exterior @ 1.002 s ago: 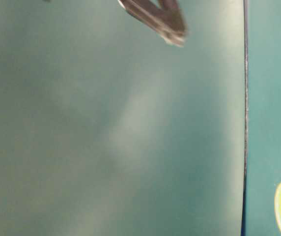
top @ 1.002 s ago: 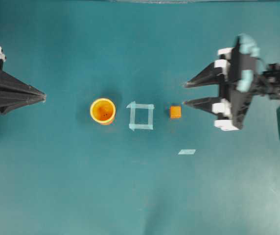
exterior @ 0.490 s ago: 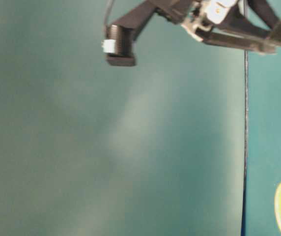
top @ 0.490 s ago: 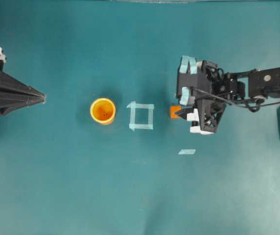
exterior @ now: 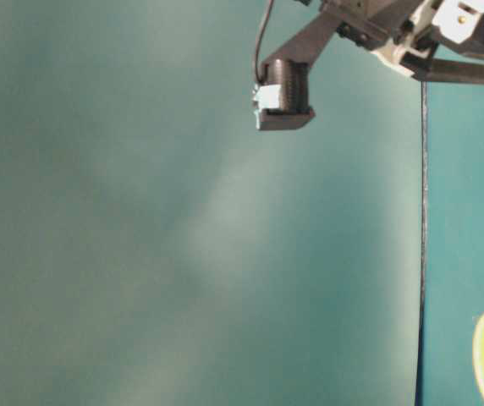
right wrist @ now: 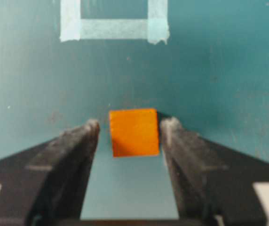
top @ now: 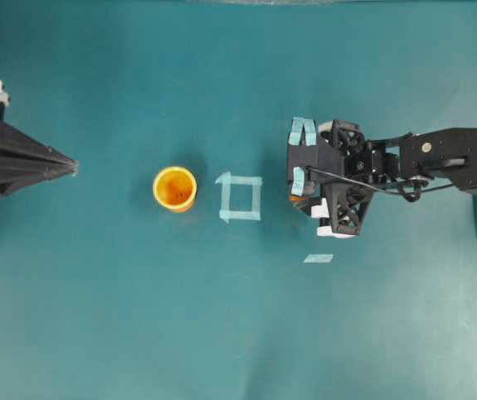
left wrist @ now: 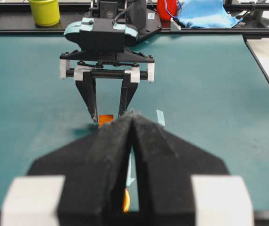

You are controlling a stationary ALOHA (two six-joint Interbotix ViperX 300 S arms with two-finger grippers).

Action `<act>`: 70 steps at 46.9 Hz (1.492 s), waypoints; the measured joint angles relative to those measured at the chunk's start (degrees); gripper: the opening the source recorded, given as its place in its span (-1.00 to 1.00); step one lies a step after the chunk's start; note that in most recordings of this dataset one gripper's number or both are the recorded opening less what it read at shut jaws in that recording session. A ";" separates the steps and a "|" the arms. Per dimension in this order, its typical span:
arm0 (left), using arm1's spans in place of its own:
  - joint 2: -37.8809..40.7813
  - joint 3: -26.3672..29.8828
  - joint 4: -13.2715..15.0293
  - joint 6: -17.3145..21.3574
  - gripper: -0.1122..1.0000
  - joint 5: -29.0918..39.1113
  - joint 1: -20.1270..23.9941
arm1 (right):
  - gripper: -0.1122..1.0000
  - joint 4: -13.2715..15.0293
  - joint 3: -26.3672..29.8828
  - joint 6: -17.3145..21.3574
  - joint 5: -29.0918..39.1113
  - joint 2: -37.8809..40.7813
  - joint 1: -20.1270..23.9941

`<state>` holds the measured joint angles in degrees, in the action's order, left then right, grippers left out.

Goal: Move the block backward with right arm.
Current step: 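Lower the right gripper around the orange cube and close it, then lift the held orange cube and carry it backward, away from the table center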

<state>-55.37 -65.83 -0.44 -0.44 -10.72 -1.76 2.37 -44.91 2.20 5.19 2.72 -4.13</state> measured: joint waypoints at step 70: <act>-0.18 0.09 0.00 0.00 -0.79 0.79 0.00 | -0.07 4.31 16.52 0.79 21.53 -9.14 -17.23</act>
<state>-55.55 -65.74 -0.44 -0.44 -9.93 -1.76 6.68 -28.39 2.99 26.72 -6.42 -21.36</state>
